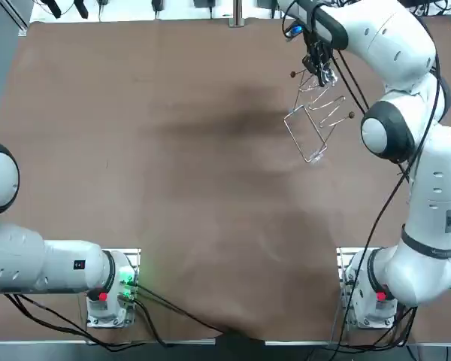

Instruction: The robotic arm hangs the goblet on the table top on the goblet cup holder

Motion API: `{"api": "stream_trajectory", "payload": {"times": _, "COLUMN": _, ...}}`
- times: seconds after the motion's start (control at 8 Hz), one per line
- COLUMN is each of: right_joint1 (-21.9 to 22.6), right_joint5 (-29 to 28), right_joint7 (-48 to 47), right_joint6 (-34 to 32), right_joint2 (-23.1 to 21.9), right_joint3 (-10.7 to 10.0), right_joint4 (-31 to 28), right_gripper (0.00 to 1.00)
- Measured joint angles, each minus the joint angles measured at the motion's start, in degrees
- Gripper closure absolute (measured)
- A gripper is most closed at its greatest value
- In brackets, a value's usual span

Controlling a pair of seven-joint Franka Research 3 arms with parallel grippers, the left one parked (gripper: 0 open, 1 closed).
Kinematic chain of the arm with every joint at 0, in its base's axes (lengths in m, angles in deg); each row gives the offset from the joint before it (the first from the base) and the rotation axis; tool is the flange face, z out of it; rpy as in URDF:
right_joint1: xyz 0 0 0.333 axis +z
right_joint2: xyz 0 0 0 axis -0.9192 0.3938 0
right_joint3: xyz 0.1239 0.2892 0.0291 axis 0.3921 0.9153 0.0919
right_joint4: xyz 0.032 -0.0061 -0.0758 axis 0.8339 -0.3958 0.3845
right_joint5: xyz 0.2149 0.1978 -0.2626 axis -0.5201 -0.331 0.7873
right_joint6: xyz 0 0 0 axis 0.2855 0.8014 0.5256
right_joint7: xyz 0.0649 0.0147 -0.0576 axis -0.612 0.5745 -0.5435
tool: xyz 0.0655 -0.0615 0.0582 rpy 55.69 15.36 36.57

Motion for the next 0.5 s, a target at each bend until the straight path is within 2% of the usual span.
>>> {"api": "stream_trajectory", "payload": {"times": 0.5, "right_joint1": 0.7, "right_joint5": 0.0, "right_joint7": -0.1, "right_joint6": 0.5, "right_joint2": 0.5, "right_joint3": 0.0, "right_joint4": 0.0, "right_gripper": 0.90}}
